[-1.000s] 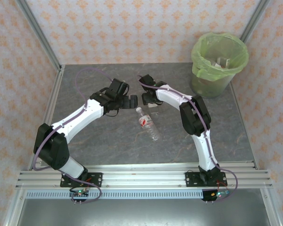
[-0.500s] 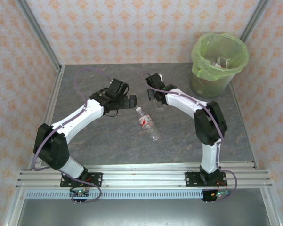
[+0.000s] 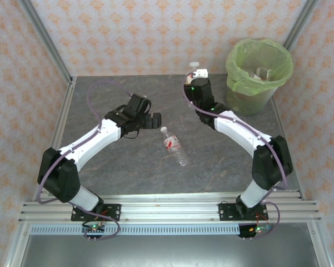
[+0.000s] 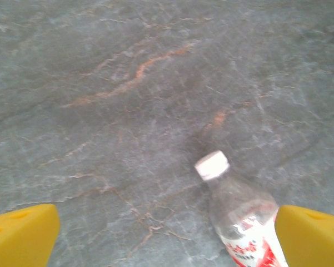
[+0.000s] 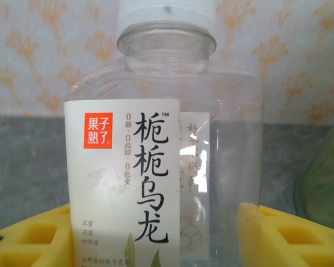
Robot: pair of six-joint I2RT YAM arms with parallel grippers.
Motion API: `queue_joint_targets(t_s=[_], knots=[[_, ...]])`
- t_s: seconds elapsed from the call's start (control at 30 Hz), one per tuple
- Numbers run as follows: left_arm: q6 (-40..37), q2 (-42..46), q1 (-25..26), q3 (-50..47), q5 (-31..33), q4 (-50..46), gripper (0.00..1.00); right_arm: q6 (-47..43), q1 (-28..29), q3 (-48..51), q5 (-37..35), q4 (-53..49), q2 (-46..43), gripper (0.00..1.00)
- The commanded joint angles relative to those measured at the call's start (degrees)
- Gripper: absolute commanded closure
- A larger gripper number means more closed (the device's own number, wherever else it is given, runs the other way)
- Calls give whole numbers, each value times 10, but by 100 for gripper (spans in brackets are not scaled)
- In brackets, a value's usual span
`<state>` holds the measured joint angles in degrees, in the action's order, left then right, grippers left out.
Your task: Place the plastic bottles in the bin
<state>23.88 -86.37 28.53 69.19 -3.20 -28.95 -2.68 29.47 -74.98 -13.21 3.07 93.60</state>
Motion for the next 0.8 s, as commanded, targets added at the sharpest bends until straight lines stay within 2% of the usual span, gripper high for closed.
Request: queue_joint_targets(t_s=[0.0, 0.1, 0.33, 0.47, 0.63, 0.77], knots=[[-19, 27, 9, -13, -79, 51, 0, -5, -32, -10, 30, 66, -30, 42], [-20, 20, 16, -12, -105, 56, 0, -20, -55, -37, 45, 68, -33, 43], [-31, -4, 54, -10, -79, 43, 0, -40, -109, -98, 67, 82, -28, 44], [-34, -15, 67, -8, -72, 40, 0, -68, -142, -114, 70, 134, -17, 45], [-37, -19, 68, -7, -62, 37, 0, -106, -189, -150, 52, 190, 15, 45], [-39, -21, 69, -5, -58, 35, 0, -125, -233, -207, 31, 184, 57, 44]])
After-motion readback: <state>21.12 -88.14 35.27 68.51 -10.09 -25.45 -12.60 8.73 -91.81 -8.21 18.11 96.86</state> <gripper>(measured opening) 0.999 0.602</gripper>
